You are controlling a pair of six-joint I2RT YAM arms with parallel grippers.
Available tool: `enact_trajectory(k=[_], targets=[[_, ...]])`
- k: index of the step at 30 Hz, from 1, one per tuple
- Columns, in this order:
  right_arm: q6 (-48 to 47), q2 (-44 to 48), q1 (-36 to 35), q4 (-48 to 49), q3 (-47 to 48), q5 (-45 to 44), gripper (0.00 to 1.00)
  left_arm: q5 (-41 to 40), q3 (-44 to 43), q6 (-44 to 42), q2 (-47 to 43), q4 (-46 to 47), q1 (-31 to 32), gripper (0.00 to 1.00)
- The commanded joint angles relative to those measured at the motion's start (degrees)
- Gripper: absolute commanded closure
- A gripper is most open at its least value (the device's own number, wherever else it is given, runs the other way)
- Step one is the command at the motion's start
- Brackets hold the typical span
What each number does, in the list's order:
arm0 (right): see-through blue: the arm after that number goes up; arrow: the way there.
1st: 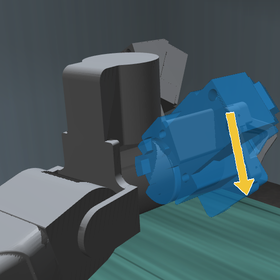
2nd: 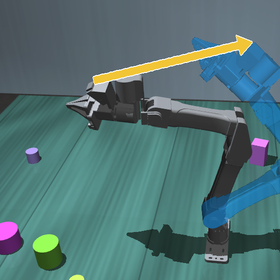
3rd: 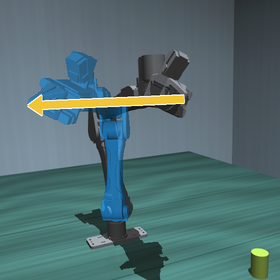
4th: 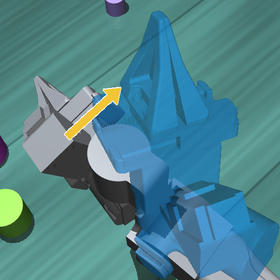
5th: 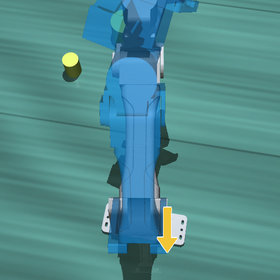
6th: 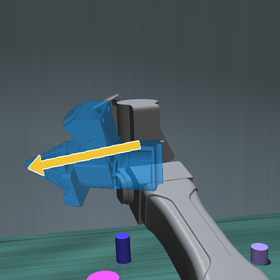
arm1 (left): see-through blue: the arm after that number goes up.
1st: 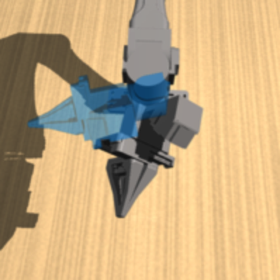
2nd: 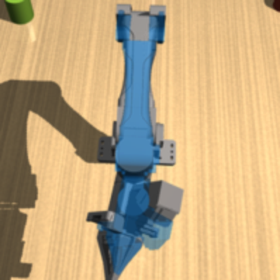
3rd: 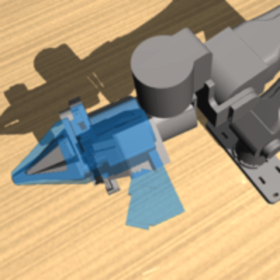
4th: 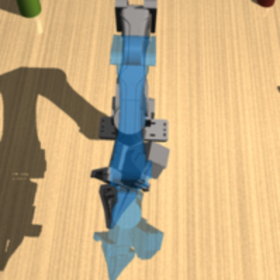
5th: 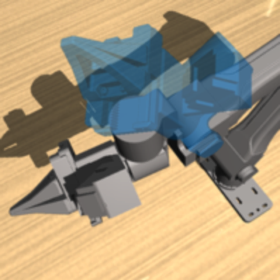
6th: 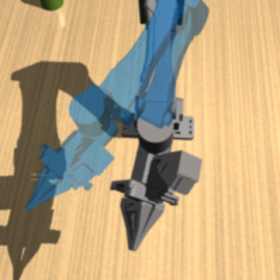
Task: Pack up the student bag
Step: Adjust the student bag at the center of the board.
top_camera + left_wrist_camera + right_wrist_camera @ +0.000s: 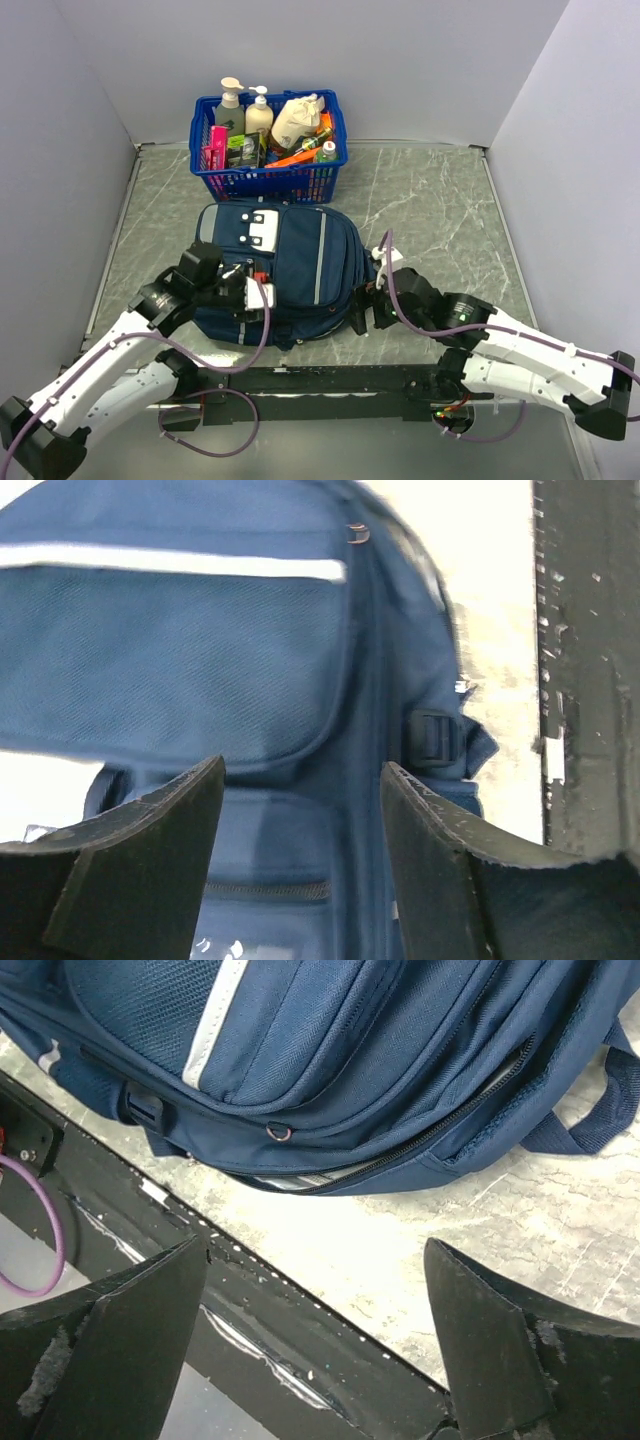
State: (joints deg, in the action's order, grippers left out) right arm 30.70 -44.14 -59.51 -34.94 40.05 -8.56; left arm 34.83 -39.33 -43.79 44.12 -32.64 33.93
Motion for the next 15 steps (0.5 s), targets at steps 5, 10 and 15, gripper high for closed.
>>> enact_trajectory(k=[5, 10, 15], targets=[[6.91, 1.07, -0.17, 11.46, -6.46, 0.12, 0.00, -13.46, 9.18, -4.11, -7.03, 5.13, 15.98, 0.30], [10.35, -0.24, 3.43, 10.86, -7.71, 1.08, 0.00, -19.52, 11.73, -2.97, -5.01, 11.36, 16.69, 0.33], [9.47, -1.83, 3.61, 10.77, -6.04, 2.05, 0.00, -28.38, 14.88, -3.31, -1.06, 19.61, 16.78, 0.45]])
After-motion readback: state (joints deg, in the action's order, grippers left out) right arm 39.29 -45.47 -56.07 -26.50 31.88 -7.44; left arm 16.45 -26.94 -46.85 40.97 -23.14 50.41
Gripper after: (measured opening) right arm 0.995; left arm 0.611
